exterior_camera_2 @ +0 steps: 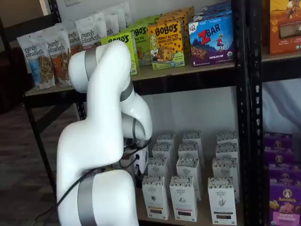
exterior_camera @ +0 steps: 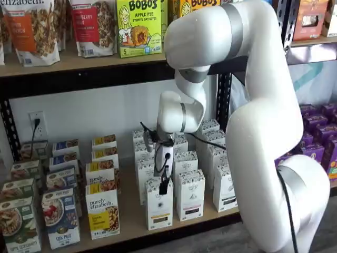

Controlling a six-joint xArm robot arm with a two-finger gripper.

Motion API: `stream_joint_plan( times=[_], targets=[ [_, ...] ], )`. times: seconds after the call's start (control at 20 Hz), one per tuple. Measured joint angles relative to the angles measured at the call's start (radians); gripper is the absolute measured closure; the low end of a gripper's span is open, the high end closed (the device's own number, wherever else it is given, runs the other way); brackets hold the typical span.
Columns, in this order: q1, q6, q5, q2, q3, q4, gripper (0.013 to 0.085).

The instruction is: Pick up the white box with a yellow strip in the middle, on the bottom shelf, the fourth box from the left

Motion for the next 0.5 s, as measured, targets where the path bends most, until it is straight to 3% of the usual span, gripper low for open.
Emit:
stream_joint_plan(
  times=[0.5],
  targets=[
    [-0.012,-0.052,-0.025,0.072,-0.072,0.044,0.013]
  ],
)
